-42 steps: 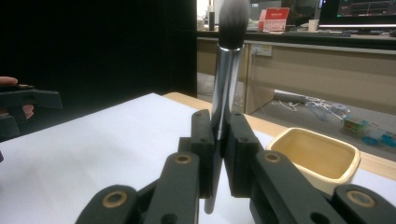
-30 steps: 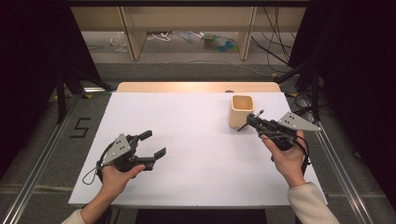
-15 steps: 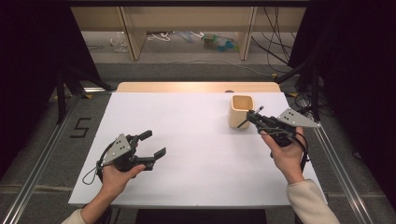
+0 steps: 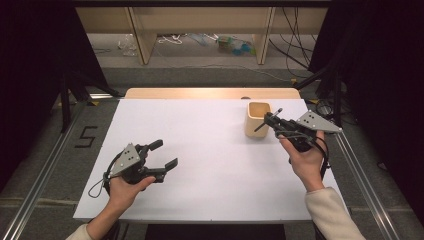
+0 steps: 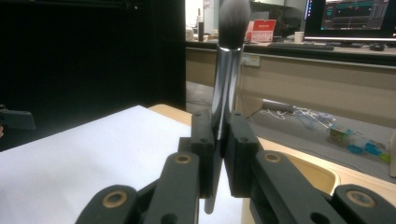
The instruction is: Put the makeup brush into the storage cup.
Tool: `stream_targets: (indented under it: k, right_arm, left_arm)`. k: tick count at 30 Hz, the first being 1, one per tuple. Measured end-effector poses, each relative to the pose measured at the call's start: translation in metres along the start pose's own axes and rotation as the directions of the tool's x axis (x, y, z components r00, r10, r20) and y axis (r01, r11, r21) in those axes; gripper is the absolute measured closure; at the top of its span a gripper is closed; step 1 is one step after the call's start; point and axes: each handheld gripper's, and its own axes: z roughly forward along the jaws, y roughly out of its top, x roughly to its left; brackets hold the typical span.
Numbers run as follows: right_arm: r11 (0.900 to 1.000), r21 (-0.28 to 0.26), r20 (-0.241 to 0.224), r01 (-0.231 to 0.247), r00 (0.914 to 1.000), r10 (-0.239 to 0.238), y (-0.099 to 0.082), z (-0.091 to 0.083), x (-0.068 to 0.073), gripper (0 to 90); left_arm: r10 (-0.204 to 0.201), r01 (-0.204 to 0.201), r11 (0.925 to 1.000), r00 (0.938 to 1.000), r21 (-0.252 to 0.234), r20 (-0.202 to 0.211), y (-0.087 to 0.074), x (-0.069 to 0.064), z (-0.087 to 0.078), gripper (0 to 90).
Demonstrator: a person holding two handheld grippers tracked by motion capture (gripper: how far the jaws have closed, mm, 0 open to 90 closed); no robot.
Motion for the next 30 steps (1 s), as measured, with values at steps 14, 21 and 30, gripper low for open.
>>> stream_targets:
  k: [14,21,30]
  right_arm:
    - [1.0000,-0.005,0.018,-0.003,0.9998,0.003,0.006,0.007,-0.004,84.0]
    - [1.0000,-0.007,0.024,-0.003,0.9997,0.003,0.007,0.008,-0.007,84.0]
    - [0.9997,-0.023,0.043,-0.001,0.9991,0.002,0.008,0.010,-0.010,84.0]
  left_arm:
    - [0.001,-0.001,1.0000,1.0000,-0.001,-0.001,0.000,0.000,0.000,16.0]
    - [0.001,-0.001,1.0000,1.0000,0.000,0.000,0.000,0.000,0.000,16.0]
    - [0.002,-0.002,1.0000,1.0000,0.002,0.000,0.000,0.000,0.000,16.0]
